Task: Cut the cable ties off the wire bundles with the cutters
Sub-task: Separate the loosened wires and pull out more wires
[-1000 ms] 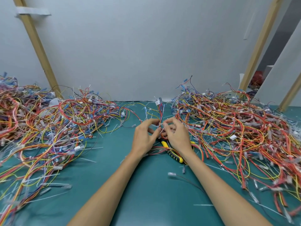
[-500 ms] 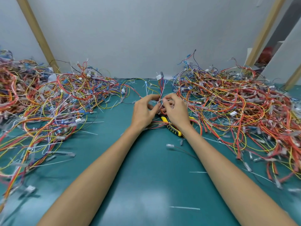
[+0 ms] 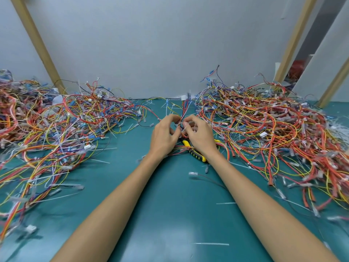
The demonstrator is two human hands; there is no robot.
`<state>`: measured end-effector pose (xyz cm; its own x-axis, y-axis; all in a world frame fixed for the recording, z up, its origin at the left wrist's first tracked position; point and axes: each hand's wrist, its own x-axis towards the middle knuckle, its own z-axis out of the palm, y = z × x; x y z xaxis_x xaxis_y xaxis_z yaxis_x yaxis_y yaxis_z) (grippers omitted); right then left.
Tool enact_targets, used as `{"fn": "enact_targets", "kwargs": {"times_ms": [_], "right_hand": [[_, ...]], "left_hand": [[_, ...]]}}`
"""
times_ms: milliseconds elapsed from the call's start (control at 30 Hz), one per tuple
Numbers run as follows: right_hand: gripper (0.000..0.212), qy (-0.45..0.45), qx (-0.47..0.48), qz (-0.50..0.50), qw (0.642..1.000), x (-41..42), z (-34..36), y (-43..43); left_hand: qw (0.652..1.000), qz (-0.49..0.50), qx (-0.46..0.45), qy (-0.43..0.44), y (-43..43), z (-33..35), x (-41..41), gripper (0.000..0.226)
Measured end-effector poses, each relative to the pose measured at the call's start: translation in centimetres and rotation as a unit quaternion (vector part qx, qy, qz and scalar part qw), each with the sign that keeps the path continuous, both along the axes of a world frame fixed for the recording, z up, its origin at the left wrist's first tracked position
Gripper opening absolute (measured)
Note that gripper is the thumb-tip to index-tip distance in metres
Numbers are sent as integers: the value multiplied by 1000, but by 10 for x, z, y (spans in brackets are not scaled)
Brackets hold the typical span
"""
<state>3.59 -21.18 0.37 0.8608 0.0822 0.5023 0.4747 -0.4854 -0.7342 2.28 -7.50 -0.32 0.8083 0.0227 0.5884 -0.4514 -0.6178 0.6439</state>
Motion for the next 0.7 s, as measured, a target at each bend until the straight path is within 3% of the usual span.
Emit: {"fn": "enact_targets", "kwargs": {"times_ms": [700], "right_hand": [[9, -12, -28, 9, 999, 7, -3, 0]], "left_hand": [[999, 19, -35, 26, 13, -5, 1, 22]]}}
